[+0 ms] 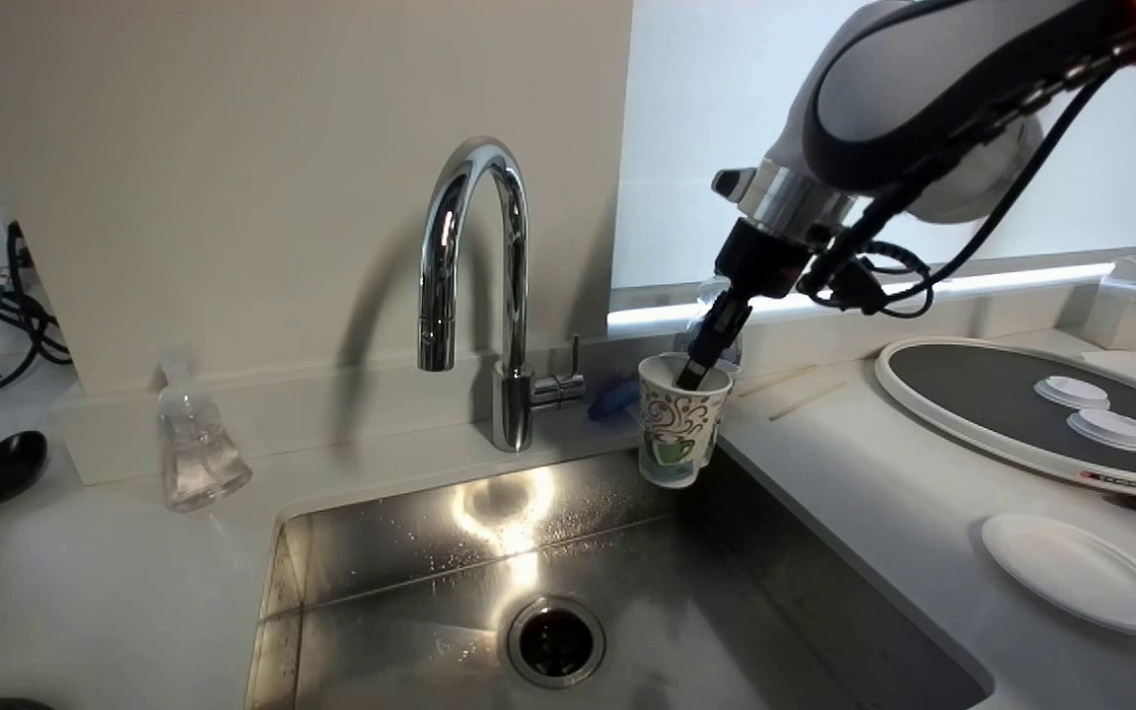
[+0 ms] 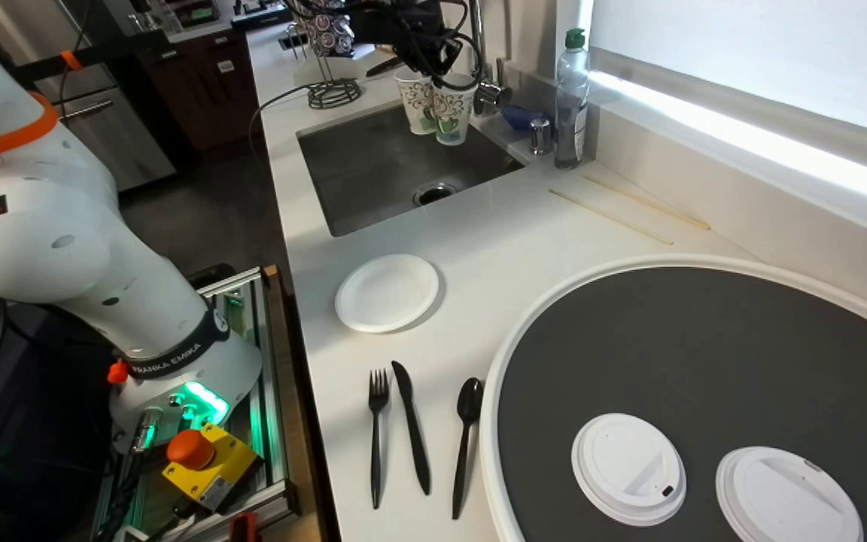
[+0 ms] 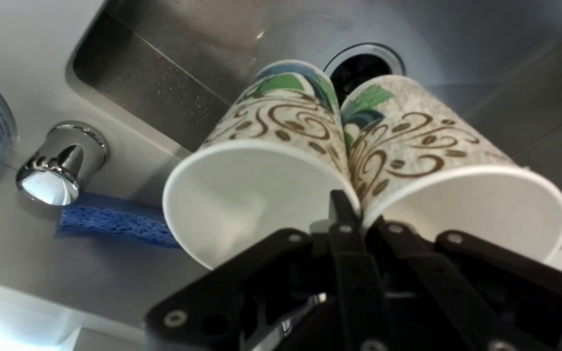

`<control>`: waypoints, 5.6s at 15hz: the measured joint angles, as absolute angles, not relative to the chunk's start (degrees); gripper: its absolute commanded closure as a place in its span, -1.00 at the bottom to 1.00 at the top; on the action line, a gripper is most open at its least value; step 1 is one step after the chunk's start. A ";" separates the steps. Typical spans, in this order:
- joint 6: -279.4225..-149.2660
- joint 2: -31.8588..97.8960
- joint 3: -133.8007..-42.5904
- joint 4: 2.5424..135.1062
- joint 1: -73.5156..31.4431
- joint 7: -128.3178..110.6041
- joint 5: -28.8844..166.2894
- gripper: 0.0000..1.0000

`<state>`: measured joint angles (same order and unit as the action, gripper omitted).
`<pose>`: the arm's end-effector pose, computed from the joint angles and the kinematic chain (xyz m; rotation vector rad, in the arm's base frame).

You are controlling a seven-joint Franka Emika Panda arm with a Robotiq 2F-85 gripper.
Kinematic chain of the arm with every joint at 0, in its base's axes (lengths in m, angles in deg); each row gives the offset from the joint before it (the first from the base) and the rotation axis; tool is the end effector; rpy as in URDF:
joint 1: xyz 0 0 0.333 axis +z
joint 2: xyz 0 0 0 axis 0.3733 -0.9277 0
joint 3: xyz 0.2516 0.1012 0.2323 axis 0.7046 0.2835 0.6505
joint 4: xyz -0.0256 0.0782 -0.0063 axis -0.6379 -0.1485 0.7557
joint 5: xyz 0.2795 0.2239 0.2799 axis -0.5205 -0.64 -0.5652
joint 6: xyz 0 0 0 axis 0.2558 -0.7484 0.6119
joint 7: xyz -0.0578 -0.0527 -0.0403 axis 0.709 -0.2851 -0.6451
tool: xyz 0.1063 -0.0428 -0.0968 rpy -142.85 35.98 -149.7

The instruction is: Remove the two paper cups from the window sill and put them inside the sink

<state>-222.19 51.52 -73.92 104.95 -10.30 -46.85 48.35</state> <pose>0.5579 0.2319 0.3735 -2.7239 -1.0732 -0.4361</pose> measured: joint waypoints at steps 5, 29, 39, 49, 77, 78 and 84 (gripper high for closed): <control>-231.93 47.87 -72.98 107.38 -9.95 -39.04 53.99 0.90; -236.46 39.36 -72.02 107.35 -9.87 -28.05 62.80 0.98; -243.21 31.20 -75.24 106.30 -7.85 -18.74 73.14 0.98; -245.55 24.70 -81.32 102.23 -2.22 -11.95 78.74 0.98; -246.11 21.87 -87.38 98.37 3.32 -6.68 80.54 -1.00; -246.11 22.09 -87.36 98.22 3.35 -6.68 80.54 -1.00; -244.06 25.03 -87.17 98.05 3.23 -6.68 80.54 -1.00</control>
<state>-244.06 25.03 -87.17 98.05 3.23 -6.68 80.54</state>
